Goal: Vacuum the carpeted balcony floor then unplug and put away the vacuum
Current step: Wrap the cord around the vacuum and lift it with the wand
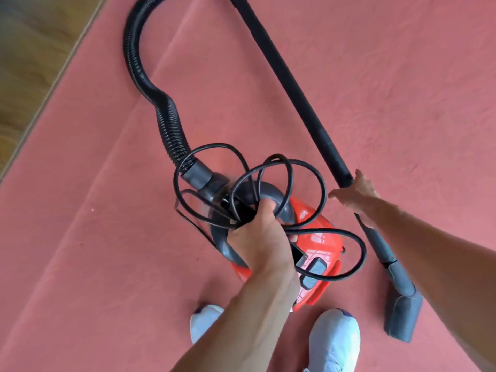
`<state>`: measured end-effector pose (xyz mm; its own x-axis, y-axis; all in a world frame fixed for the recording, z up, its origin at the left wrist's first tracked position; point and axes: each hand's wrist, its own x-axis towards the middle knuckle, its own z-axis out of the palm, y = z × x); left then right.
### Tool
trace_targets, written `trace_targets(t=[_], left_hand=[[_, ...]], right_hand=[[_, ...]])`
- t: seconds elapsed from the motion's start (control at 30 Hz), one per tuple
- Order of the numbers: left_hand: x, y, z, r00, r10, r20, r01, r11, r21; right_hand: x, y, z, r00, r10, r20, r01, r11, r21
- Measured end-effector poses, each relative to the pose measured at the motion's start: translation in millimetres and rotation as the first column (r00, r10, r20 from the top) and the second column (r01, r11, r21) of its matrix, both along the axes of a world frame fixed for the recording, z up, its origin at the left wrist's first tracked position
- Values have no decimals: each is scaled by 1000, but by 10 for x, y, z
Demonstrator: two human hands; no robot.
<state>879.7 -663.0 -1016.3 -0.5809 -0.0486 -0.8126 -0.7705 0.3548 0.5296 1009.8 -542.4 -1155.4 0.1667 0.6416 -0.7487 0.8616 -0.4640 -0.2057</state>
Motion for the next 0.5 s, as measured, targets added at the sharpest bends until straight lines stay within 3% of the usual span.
trace_targets(t=[0.1,0.23,0.5], left_hand=[[18,41,4,1000,-13,16,13,1000,0],[-75,-53,135,993,-53,103,58,998,-39],[-121,-229,833,985,-165,56,170,979,-113]], right_hand=[[-29,-187,30,991,-51,-121,41,995,-87],[-96,-404,312,942,-200,-271,220,975,45],[246,-420,1866,810,-335,-481,449,882,142]])
